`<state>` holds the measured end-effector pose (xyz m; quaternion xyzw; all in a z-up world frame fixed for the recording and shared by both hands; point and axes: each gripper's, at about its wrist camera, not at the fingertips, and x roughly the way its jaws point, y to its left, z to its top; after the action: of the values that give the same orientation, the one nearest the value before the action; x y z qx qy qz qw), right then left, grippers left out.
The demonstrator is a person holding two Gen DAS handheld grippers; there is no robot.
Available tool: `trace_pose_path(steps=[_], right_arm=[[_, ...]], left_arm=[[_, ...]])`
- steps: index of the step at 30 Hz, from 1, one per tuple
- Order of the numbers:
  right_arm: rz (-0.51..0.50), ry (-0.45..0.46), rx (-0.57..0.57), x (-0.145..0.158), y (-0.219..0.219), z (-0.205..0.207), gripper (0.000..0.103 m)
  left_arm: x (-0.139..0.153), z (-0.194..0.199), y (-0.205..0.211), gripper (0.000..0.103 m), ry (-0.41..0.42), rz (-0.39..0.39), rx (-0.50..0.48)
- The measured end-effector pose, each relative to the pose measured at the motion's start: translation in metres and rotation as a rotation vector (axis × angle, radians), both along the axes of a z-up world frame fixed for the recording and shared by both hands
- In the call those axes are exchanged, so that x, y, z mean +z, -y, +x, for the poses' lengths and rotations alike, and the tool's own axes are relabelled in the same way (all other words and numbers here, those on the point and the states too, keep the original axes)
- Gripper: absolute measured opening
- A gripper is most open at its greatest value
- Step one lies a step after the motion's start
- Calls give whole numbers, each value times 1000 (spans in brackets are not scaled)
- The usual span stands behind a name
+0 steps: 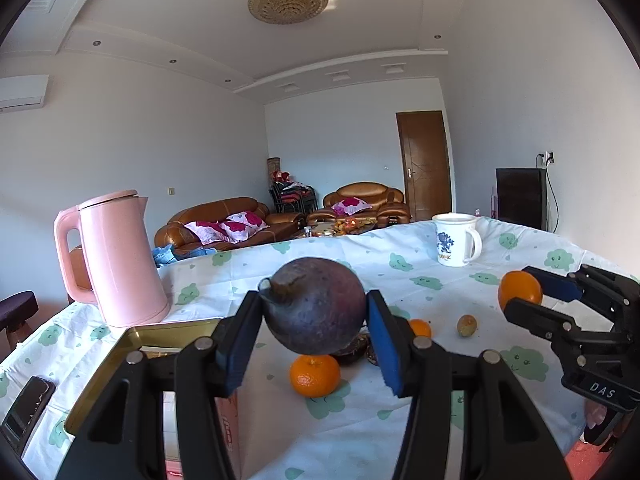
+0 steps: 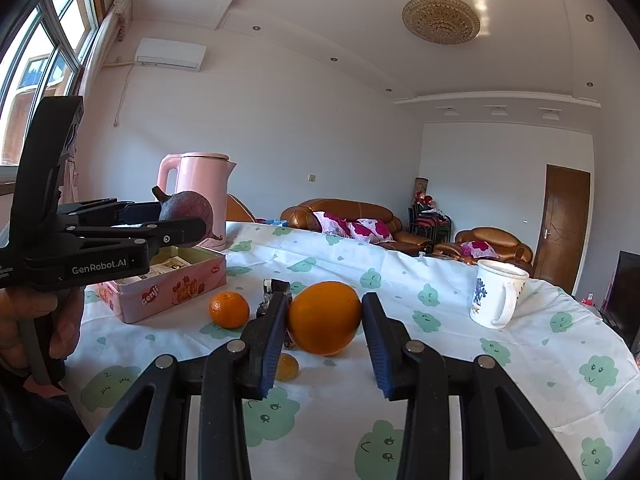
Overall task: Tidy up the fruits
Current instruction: 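Lift the purple fruit with the left tool while the right tool lifts the orange toward the tin, then lower the purple fruit into the tin box and open the left tool while the right releases the orange there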
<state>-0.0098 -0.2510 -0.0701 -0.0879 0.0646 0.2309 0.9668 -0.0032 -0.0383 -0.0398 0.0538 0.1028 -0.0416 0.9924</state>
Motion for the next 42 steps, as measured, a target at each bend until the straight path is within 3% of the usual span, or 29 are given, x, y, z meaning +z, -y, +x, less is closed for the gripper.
trace_pose_path(steps=[8, 42], right_arm=[[22, -6, 61, 22, -15, 3, 40], [-136, -58, 265, 69, -148, 55, 40]], left_arm=[[7, 0, -13, 55, 0, -13, 46], [1, 25, -122, 55, -144, -63, 292]])
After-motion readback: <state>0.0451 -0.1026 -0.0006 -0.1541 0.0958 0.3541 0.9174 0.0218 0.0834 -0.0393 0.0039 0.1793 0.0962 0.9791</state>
